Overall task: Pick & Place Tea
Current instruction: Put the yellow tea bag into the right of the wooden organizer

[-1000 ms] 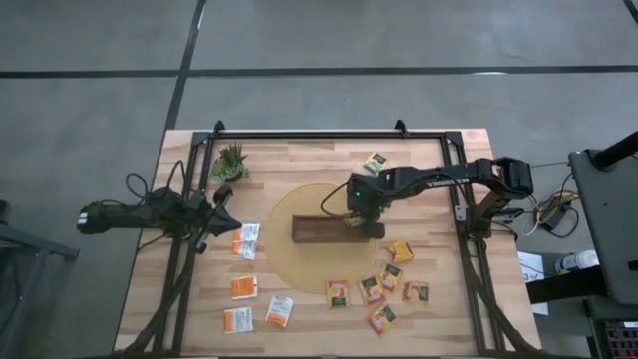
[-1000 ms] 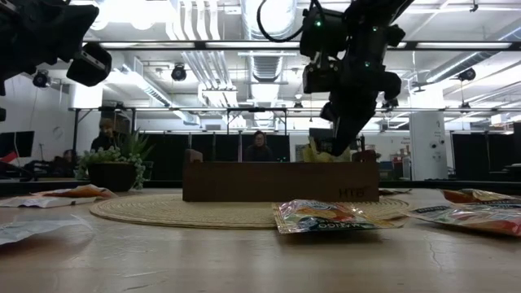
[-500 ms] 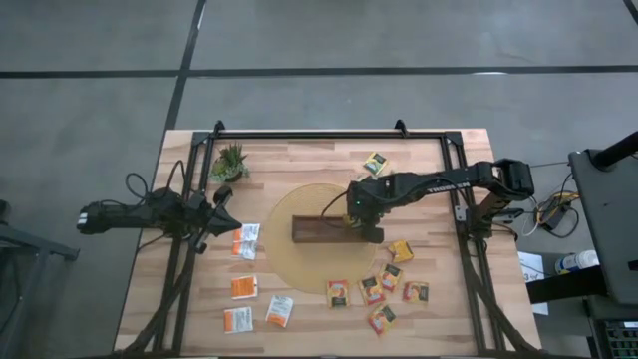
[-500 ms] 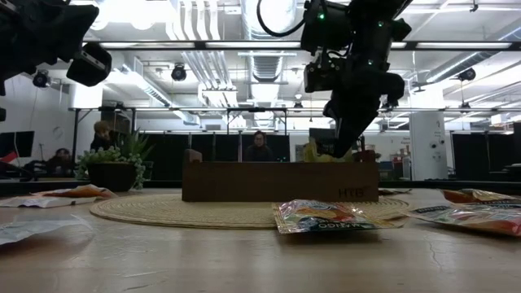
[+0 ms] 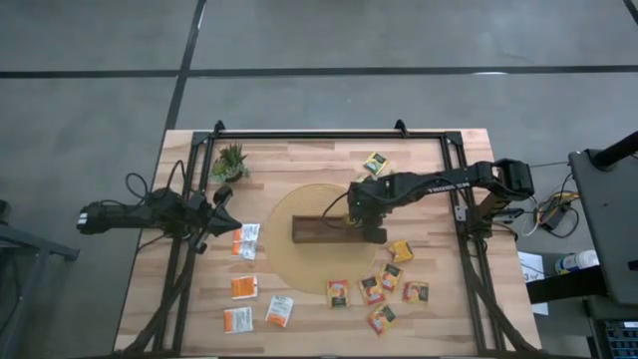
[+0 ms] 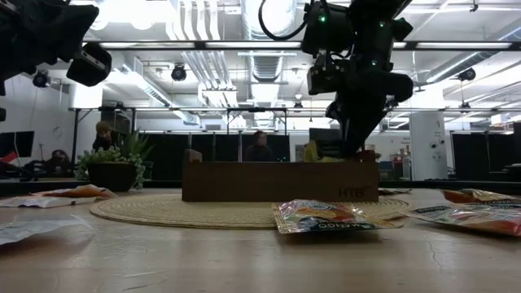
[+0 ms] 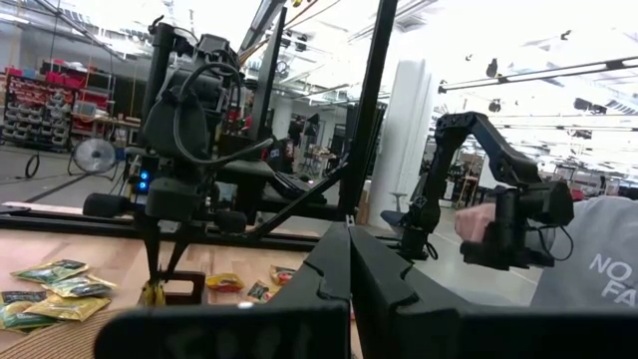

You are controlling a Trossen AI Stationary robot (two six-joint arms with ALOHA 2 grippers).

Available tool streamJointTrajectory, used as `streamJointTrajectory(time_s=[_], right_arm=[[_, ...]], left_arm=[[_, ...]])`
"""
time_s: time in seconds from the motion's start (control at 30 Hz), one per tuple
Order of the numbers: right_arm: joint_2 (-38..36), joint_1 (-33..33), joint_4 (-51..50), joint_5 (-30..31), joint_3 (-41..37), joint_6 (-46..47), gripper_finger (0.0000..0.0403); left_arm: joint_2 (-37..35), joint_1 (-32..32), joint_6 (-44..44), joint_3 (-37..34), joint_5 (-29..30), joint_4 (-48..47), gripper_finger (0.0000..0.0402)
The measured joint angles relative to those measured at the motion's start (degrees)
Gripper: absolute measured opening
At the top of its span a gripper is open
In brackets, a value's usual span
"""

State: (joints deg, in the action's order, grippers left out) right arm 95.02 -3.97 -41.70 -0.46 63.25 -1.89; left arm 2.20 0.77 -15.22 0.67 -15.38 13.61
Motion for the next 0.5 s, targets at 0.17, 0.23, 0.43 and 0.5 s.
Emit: streamJointTrajectory(time_s=[0.17,0.23,0.43,0.5], right_arm=[[0.0,0.0,-3.3,0.0,1.7,-0.1,0.0116],[-0.4,0.0,-4.8,0.0,2.7,0.0,0.0129],[-3.0,0.0,-5.7,0.0,3.9,-0.2,0.0155],[-4.2,0.0,-6.1,0.0,3.9,-0.2,0.0161]], left_arm=[[0.0,0.0,0.0,0.0,0.0,0.0,0.0000],[0.0,0.0,0.0,0.0,0.0,0.0,0.0000],[0.0,0.0,0.0,0.0,0.0,0.0,0.0000],[0.0,0.0,0.0,0.0,0.0,0.0,0.0000]])
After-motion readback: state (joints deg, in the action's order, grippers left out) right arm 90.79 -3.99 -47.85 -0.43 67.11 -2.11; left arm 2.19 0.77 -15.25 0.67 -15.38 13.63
